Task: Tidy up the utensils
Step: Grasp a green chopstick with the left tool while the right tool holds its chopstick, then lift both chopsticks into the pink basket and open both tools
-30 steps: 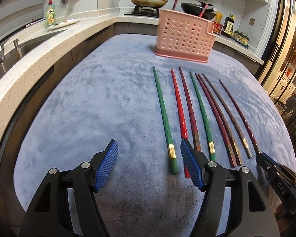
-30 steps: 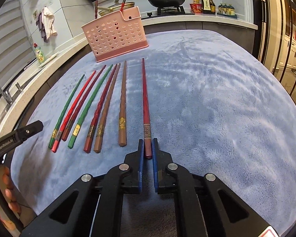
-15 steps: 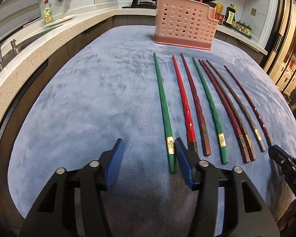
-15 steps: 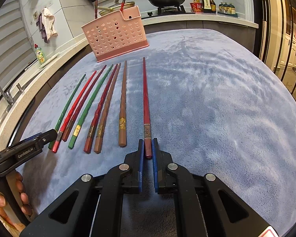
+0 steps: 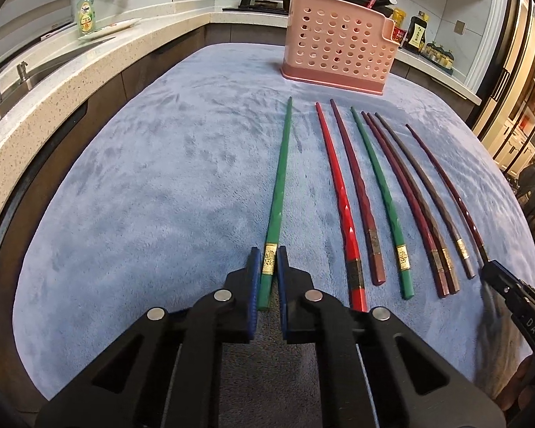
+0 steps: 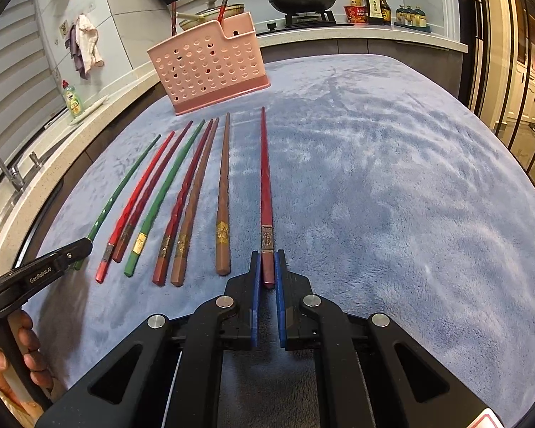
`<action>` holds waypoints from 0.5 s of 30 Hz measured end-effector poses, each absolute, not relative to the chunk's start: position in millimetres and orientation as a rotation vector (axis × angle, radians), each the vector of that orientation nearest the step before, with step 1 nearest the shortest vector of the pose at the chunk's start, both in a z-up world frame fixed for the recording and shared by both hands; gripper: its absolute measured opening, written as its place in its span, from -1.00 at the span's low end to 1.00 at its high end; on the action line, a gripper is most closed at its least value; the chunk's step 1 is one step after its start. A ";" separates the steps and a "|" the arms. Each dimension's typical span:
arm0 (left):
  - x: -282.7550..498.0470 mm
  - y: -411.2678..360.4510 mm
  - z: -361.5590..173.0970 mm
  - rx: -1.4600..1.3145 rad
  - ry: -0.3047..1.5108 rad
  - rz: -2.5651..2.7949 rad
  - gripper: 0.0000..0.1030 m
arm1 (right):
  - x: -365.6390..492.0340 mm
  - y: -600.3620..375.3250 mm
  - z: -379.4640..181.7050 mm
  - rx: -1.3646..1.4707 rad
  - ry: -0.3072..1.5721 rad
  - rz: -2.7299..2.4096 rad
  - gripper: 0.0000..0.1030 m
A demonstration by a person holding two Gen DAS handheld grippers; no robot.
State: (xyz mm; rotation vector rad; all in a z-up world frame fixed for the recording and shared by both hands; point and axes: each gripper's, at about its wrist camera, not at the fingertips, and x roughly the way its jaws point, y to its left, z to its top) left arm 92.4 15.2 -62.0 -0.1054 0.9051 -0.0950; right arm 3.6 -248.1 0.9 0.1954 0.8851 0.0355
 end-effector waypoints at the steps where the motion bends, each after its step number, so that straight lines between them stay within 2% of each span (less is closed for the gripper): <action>1: 91.6 16.6 -60.2 -0.109 0.903 -0.095 -0.83 | 2.7 -248.2 4.4 0.194 0.879 0.036 -0.87; 15: 79.4 37.2 8.5 -0.173 0.779 -0.104 -0.84 | 0.8 -269.4 96.3 0.249 0.675 0.030 -0.87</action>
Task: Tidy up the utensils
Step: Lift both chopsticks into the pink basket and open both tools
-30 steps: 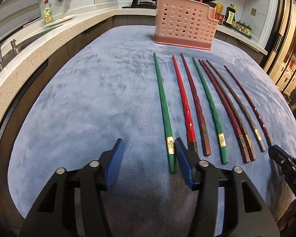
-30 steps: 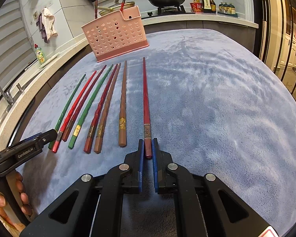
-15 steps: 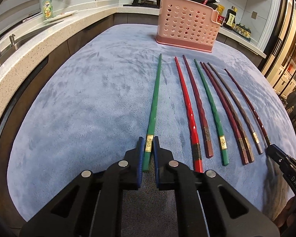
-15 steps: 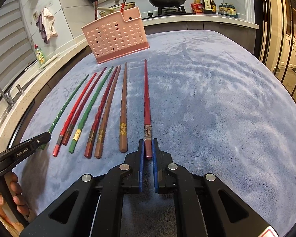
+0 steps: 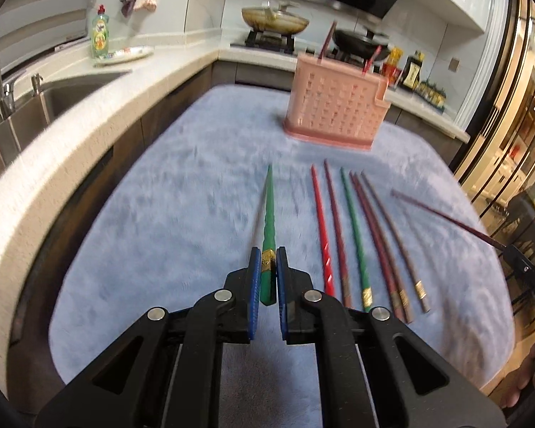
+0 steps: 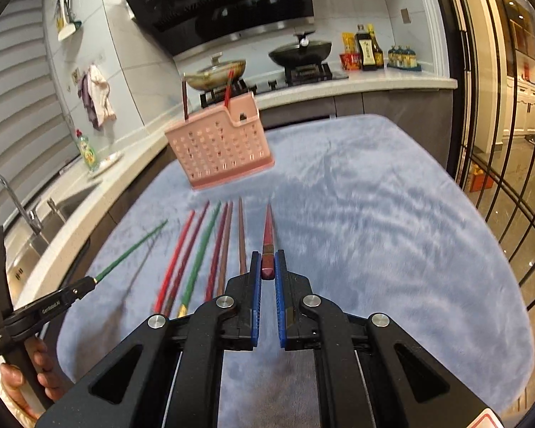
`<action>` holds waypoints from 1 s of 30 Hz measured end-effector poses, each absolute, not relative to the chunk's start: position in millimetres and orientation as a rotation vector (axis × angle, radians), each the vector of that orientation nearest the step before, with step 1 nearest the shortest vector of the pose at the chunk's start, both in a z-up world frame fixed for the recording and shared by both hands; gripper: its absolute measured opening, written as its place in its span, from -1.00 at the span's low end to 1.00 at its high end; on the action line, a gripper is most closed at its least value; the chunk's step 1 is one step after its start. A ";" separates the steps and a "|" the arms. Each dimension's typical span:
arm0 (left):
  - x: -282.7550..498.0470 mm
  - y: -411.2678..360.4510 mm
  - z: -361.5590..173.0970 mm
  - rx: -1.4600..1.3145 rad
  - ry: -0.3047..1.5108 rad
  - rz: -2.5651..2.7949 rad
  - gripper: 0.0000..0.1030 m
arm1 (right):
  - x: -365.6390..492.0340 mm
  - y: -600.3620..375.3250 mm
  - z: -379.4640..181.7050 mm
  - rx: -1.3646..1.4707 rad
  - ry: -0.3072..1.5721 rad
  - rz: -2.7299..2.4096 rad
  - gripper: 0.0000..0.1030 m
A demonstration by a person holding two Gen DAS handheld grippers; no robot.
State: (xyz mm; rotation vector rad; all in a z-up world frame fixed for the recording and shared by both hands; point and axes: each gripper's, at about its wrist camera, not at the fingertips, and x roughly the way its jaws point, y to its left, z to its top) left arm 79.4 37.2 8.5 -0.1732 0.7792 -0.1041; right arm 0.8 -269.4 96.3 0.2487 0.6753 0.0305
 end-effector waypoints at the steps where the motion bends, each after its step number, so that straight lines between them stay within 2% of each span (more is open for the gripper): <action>1: 79.9 38.4 15.5 -0.175 0.766 -0.107 -0.84 | 2.4 -271.1 101.1 0.251 0.664 0.030 -0.87; 10: 108.6 42.3 78.7 -0.187 0.657 -0.134 -0.86 | 33.0 -292.6 156.1 0.286 0.539 0.028 -0.87; 23: 173.3 29.5 141.0 -0.181 0.544 -0.150 -0.87 | 91.6 -300.5 203.9 0.339 0.456 0.071 -0.87; 30: 207.9 20.5 203.3 -0.174 0.394 -0.148 -0.87 | 146.3 -295.7 246.7 0.383 0.362 0.122 -0.87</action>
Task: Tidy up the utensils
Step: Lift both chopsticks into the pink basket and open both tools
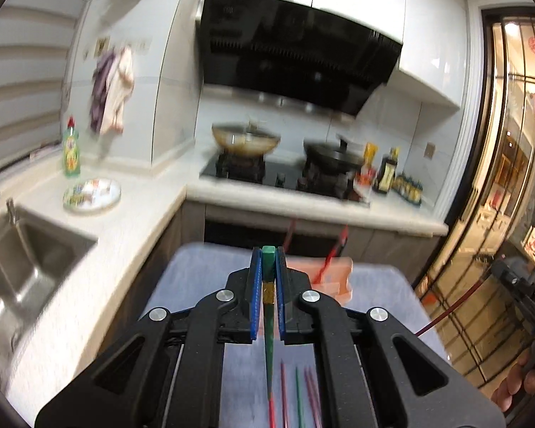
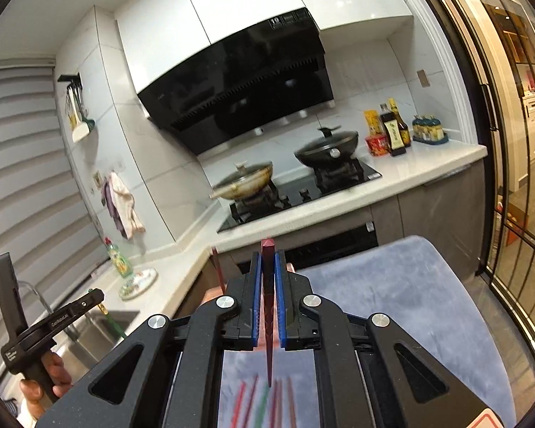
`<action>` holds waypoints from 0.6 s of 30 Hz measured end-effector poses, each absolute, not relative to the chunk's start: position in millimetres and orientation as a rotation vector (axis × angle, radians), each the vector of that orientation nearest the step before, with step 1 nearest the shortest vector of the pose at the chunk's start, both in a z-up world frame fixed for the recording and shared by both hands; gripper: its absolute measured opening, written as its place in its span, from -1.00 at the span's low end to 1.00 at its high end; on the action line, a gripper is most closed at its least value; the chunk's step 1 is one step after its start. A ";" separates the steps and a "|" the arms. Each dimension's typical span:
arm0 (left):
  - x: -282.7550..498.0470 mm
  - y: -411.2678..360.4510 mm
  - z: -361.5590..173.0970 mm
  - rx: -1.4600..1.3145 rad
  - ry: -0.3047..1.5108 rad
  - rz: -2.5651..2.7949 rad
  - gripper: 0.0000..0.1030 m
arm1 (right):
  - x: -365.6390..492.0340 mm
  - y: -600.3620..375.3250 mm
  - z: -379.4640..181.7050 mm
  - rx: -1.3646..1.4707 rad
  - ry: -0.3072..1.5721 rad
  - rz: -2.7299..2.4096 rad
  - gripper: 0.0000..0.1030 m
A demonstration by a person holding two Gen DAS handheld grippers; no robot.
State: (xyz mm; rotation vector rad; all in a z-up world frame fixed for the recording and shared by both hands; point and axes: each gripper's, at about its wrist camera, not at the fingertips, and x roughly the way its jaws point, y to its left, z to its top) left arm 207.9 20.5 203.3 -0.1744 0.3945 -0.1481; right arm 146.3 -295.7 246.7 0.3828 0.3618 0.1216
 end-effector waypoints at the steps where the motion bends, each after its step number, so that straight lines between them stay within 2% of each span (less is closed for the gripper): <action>1: 213.4 19.2 211.7 -0.176 0.374 -0.146 -0.87 | 159.0 -293.8 253.3 0.389 0.348 0.129 -0.87; 8: 267.8 14.0 251.4 -0.199 0.261 -0.105 -0.87 | 224.9 -284.1 278.9 0.430 0.287 0.134 -0.87; 18: 327.6 6.0 219.3 -0.219 0.327 -0.097 -0.87 | 288.7 -256.0 238.8 0.370 0.381 0.127 -0.87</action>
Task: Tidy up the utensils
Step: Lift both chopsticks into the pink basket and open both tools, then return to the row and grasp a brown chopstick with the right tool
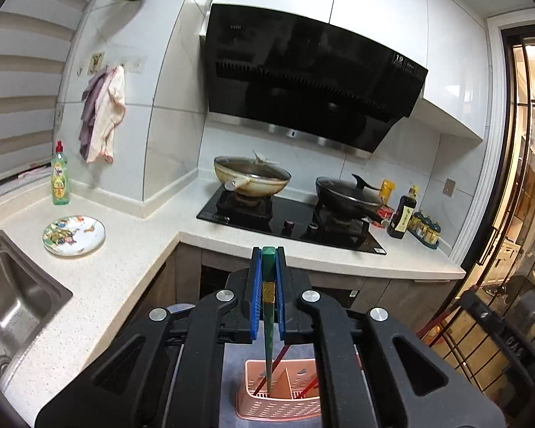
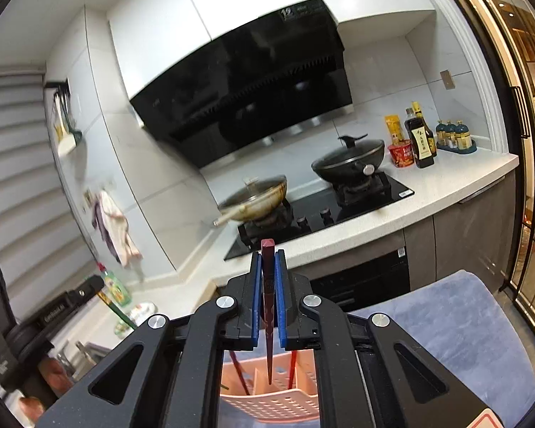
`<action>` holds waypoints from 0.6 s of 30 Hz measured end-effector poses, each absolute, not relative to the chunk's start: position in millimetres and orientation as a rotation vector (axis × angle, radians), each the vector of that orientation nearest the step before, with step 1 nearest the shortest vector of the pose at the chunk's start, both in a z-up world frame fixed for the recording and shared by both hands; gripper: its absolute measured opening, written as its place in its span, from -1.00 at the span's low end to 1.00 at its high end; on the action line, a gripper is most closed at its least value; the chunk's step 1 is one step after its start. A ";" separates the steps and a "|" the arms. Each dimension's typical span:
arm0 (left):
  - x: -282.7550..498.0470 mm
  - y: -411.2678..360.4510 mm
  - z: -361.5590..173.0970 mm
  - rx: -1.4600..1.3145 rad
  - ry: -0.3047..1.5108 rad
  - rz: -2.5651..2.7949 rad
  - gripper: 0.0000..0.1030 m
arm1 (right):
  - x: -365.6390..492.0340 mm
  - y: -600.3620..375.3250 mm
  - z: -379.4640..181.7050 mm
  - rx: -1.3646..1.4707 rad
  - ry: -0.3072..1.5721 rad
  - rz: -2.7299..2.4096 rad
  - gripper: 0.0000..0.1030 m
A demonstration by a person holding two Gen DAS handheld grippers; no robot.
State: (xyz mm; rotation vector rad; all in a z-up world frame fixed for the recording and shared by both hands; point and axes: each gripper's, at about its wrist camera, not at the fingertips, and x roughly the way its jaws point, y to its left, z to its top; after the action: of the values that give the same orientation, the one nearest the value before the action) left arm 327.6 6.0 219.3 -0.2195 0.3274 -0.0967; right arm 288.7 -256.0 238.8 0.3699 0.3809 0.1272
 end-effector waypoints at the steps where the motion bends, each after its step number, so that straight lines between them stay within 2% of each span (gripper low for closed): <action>1: 329.1 5.8 215.6 -0.219 0.334 -0.098 -0.87 | 293.1 -253.3 229.8 0.361 0.401 0.126 -0.86; 8: 338.3 1.6 180.1 -0.206 0.407 -0.100 -0.86 | 305.6 -240.8 192.8 0.323 0.486 0.133 -0.84; 12: 334.4 6.3 173.9 -0.208 0.421 -0.108 -0.81 | 296.2 -241.2 197.3 0.302 0.465 0.124 -0.68; 14: 328.8 8.9 173.9 -0.205 0.417 -0.101 -0.56 | 288.0 -244.7 203.6 0.310 0.452 0.128 -0.58; 18: 306.0 13.4 177.0 -0.198 0.400 -0.099 -0.31 | 263.8 -249.8 214.9 0.317 0.432 0.135 -0.50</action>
State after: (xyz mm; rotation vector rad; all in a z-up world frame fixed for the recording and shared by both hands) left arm 306.0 13.4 177.0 -0.1984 0.4003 -0.0988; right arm 263.8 -249.8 214.9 0.3172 0.4316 0.1354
